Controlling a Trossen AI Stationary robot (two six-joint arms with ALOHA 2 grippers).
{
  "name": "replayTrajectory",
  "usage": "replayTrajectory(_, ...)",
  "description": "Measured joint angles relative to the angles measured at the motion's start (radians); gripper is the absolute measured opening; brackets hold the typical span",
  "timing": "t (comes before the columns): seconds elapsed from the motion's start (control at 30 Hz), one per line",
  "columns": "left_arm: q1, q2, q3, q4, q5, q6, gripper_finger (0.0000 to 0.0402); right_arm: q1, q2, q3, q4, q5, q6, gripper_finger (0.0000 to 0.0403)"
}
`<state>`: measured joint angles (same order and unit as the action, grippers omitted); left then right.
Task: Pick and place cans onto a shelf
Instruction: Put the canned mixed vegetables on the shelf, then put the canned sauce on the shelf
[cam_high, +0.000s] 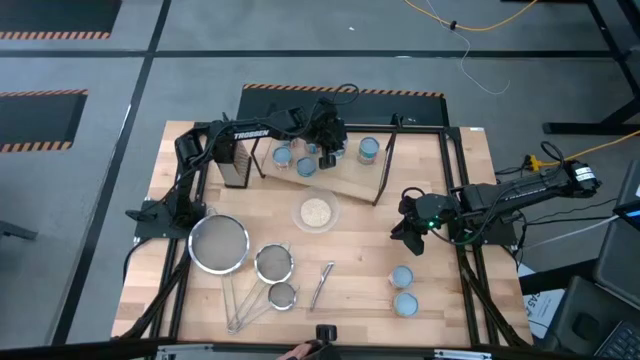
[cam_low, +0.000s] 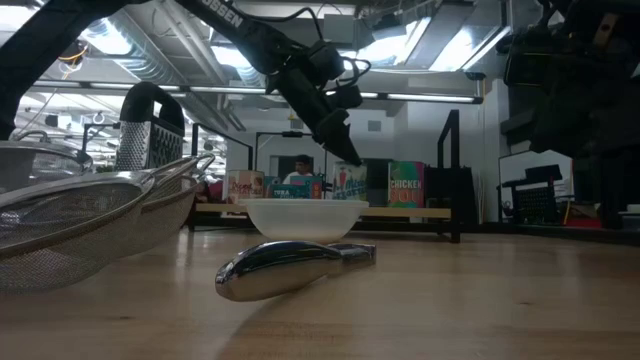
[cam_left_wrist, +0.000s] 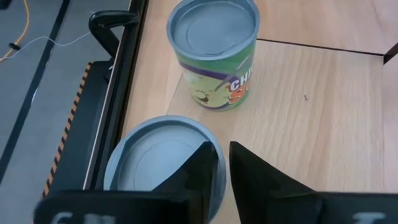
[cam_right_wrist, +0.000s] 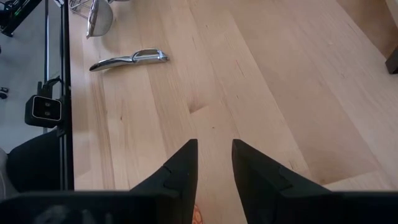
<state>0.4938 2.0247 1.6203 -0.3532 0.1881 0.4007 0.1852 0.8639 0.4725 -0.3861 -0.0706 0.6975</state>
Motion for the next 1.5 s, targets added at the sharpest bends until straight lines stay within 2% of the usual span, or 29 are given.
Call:
replayTrajectory(0.3, -0.002, 0.0, 0.0, -0.001, -0.001, -0.001, 0.009, 0.0, 0.0, 0.0, 0.0, -0.001, 0.0, 0.0103)
replayTrajectory(0.63, -0.024, -0.031, 0.001, 0.007, -0.021, -0.001, 0.009, 0.0, 0.0, 0.0, 0.0, -0.001, 0.0, 0.0103)
replayTrajectory(0.93, -0.081, -0.153, 0.002, -0.033, -0.043, -0.034, 0.0088, 0.001, 0.0, 0.0, -0.009, -0.03, 0.001, 0.0103)
replayTrajectory(1.17, -0.191, -0.289, 0.0, -0.175, -0.059, -0.114, 0.0089, 0.007, 0.001, 0.0, -0.006, -0.141, 0.033, 0.0103)
replayTrajectory(1.4, -0.313, -0.407, 0.001, -0.413, -0.076, -0.191, 0.0087, 0.126, 0.015, 0.0, 0.004, -0.14, 0.137, 0.0103)
replayTrajectory(1.5, -0.374, -0.428, -0.012, -0.447, -0.129, -0.258, 0.0086, 0.194, 0.023, 0.0, 0.001, -0.116, 0.184, 0.0103)
